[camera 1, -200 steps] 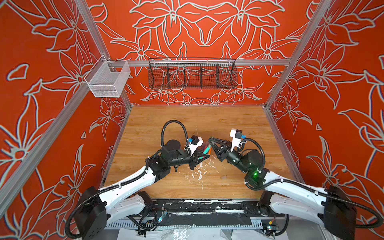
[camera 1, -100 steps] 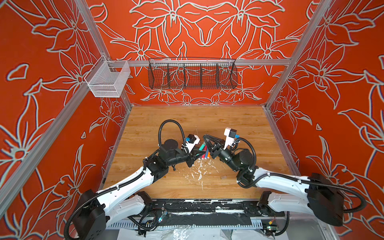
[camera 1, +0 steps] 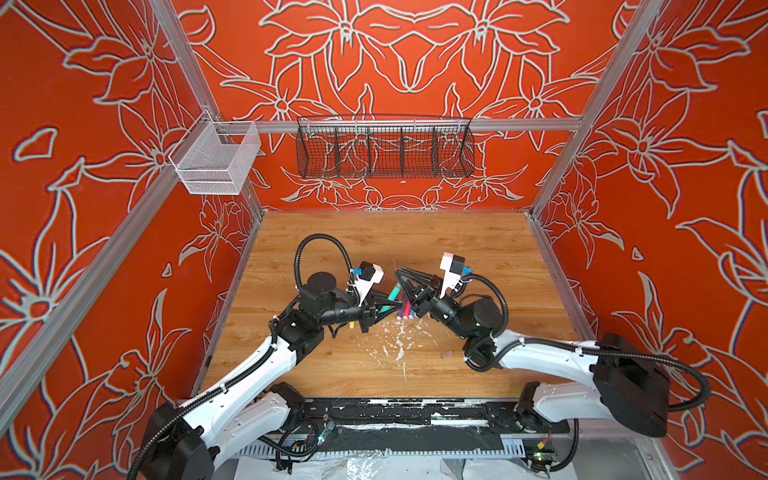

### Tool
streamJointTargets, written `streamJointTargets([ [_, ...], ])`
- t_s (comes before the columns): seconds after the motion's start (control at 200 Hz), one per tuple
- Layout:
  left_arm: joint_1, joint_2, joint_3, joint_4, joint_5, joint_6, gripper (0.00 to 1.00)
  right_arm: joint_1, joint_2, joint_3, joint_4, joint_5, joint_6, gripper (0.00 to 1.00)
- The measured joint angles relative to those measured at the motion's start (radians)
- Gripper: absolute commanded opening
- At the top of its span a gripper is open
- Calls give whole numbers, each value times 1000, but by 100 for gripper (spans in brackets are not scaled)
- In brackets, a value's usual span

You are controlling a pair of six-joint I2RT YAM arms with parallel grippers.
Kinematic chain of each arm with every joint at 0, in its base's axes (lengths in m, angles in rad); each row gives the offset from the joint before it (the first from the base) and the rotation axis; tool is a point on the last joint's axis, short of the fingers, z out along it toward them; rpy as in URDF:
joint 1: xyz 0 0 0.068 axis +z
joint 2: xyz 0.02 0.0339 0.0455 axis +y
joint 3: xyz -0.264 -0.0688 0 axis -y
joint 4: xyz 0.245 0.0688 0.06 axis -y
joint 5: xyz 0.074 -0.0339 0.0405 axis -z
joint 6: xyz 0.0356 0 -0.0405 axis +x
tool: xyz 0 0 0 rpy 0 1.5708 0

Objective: Insert the pens into the pen caps
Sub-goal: 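Open the right gripper and withdraw while the left gripper lowers the capped green marker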

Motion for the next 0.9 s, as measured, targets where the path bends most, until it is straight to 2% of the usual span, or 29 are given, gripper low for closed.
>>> streamJointTargets([
  [0.19,0,-29,-35,-5,-46,35,0,11,-63,34,-185,22,-28,0],
  [0.355,-1,-72,-98,24,-69,31,0,47,-150,90,-469,90,-87,28],
  [0.435,26,-85,-132,87,-214,-40,0,72,-203,90,-639,99,-134,34],
  [0.505,47,-82,-163,130,-328,-93,0,97,-248,91,-768,123,-179,45],
  [0.651,-13,-28,-221,142,-476,-168,0,101,-344,97,-946,227,-258,61],
  [0.781,-77,58,-219,113,-568,-208,0,85,-423,97,-1033,349,-316,67],
  [0.901,-93,145,-191,69,-629,-245,0,36,-464,91,-1086,451,-338,69],
])
